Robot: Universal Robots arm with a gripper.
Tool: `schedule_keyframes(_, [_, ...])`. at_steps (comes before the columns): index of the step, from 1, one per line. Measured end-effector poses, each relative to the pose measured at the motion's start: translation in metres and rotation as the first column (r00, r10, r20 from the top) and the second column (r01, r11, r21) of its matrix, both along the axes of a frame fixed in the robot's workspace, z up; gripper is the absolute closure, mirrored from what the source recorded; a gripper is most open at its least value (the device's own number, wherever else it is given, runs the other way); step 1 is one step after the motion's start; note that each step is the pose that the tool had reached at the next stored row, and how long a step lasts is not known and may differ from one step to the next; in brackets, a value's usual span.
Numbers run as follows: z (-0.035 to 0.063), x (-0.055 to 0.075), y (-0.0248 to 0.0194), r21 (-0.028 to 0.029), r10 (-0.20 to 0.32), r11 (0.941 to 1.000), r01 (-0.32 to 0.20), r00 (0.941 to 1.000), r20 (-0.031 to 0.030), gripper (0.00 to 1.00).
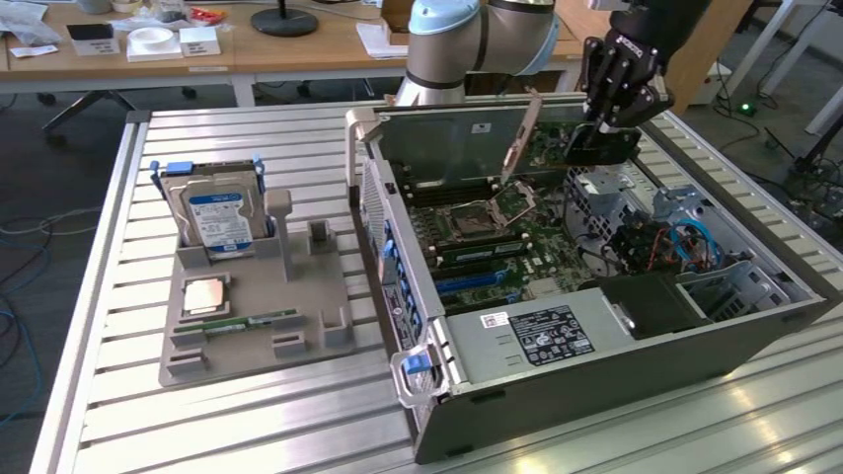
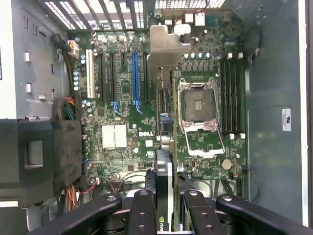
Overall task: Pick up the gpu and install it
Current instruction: 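Insert the gpu into the slot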
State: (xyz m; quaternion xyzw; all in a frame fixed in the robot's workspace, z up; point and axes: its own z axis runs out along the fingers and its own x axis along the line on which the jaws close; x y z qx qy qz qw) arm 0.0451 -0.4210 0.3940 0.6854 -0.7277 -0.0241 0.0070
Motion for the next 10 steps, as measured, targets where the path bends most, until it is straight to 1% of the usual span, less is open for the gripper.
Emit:
schedule_keyframes(4, [-0.0024,-0.0029,0.0,-0.0002,0.005,1.0,-0.005,0.9996,0.0283,0.73])
schedule_keyframes(5, [-0.0031,-0.0039,0.0,-0.0001,0.006,1.0,-0.006,0.9994,0.0344,0.73])
schedule_keyframes(6, [-0.004,-0.005,0.0,-0.0002,0.006,1.0,-0.006,0.9992,0.0388,0.73])
schedule_keyframes(7, [-0.0052,-0.006,0.0,-0.0003,0.006,1.0,-0.006,0.9991,0.0408,0.73])
schedule_keyframes(10, [-0.0096,-0.0077,0.0,-0.0002,0.006,1.0,-0.006,0.9991,0.0413,0.73])
